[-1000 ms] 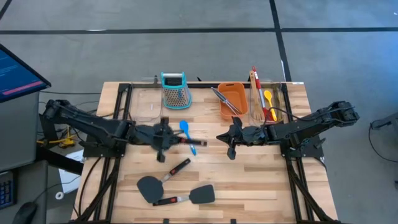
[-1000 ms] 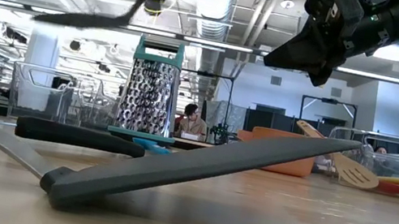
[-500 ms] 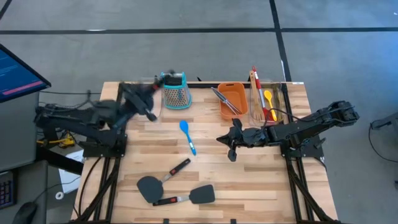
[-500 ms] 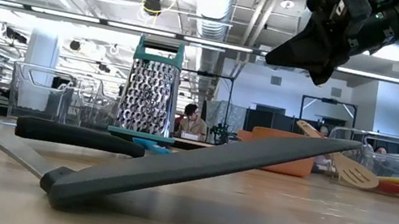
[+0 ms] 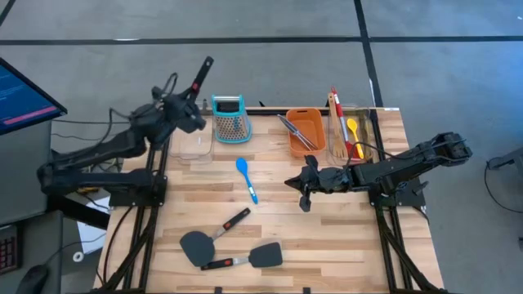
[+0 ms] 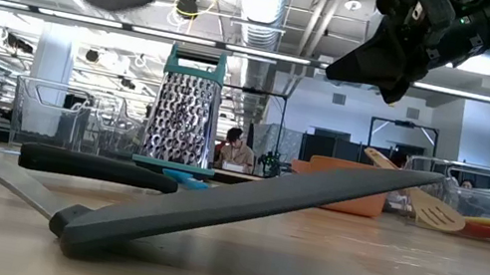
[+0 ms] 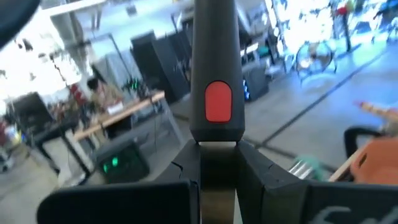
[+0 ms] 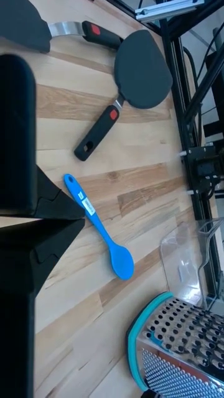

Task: Pick & Place Kitchen Items
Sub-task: Put the top black spatula into the left transparent bin

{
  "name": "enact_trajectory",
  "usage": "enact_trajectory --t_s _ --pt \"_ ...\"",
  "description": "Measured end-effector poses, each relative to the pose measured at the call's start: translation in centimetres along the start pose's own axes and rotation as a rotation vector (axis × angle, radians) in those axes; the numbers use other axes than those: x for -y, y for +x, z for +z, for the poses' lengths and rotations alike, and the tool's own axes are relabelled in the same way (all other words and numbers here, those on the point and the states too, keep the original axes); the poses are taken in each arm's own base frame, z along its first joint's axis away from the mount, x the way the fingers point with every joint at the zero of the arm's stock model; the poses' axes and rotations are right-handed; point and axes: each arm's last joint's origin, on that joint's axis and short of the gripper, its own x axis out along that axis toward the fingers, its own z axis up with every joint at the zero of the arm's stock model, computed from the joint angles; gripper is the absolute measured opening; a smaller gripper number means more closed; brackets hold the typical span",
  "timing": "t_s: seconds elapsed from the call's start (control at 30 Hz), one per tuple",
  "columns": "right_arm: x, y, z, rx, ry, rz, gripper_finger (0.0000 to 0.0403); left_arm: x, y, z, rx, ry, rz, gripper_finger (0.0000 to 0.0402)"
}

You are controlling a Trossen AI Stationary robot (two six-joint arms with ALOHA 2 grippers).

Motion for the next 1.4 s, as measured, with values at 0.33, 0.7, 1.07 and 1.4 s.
enact_trajectory --t_s 0.33,0.7,1.07,1.4 --pt "0.0 0.0 0.0 0.000 0.000 0.000 0.0000 -2.1 5.8 -7.9 -0.225 -0.245 0.081 0.0030" --pt "0.0 0.0 0.0 0.000 0.000 0.000 0.0000 -0.9 7.8 -15.4 -0.390 -0.316 0.102 0.0030" --pt "0.0 0.0 0.0 -0.003 -0.004 0.000 0.0000 0.3 6.3 -19.6 -0.483 -0.360 0.113 0.0030" --pt "0.0 0.0 -0.2 -0.020 -0.007 -0.005 0.0000 0.6 5.3 -20.9 -0.515 -0.357 0.112 0.0030"
